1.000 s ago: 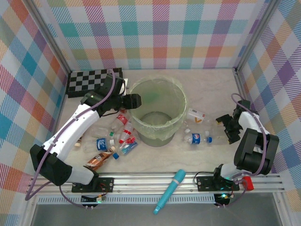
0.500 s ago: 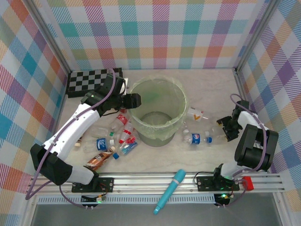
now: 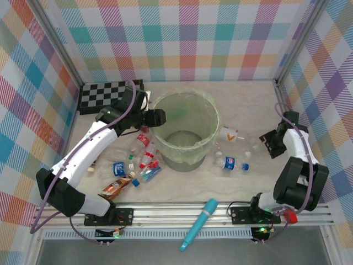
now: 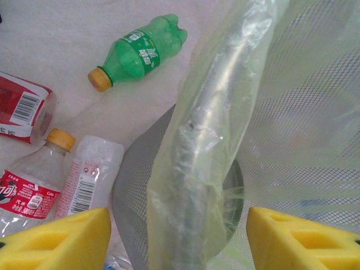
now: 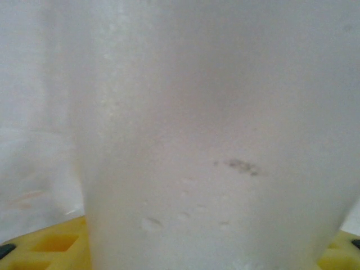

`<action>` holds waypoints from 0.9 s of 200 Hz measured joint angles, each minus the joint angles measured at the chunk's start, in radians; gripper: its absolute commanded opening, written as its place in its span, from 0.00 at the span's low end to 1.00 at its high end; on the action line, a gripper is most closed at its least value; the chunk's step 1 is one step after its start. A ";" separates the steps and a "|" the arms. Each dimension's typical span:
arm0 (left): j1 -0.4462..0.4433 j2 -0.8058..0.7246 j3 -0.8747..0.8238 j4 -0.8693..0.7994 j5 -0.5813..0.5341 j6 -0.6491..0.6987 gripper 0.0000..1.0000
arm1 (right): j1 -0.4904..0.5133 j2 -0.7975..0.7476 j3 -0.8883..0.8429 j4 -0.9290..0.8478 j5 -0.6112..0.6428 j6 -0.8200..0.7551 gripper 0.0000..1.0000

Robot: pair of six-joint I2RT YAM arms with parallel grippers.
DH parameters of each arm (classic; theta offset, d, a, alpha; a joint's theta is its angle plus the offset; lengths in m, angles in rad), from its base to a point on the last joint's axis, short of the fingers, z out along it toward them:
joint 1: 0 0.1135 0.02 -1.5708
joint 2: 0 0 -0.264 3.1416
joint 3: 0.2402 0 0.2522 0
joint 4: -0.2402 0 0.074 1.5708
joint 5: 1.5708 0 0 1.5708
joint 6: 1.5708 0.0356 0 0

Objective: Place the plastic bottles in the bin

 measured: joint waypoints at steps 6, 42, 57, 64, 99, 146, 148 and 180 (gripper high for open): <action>0.000 0.000 0.000 0.000 -0.002 0.000 0.65 | 0.000 -0.017 0.024 -0.014 -0.002 -0.009 0.54; -0.001 0.000 0.000 0.001 -0.005 0.000 0.65 | -0.004 -0.115 0.208 -0.074 -0.073 -0.053 0.49; -0.001 0.000 0.000 0.001 -0.006 0.000 0.64 | -0.004 -0.147 0.284 -0.096 -0.126 -0.064 0.48; -0.001 0.000 0.000 0.002 -0.006 0.000 0.64 | -0.004 -0.155 0.318 -0.107 -0.150 -0.067 0.48; -0.001 0.001 0.000 0.005 -0.005 -0.004 0.63 | 0.042 -0.165 0.510 -0.135 -0.267 -0.074 0.48; -0.001 0.007 0.000 0.026 -0.005 -0.008 0.63 | 0.347 -0.077 0.812 -0.179 -0.317 -0.081 0.46; -0.001 0.008 0.000 0.027 -0.005 -0.008 0.63 | 0.360 -0.072 0.822 -0.181 -0.316 -0.082 0.46; -0.002 0.008 0.000 0.028 -0.006 -0.011 0.63 | 0.591 0.047 0.978 -0.224 -0.320 -0.101 0.44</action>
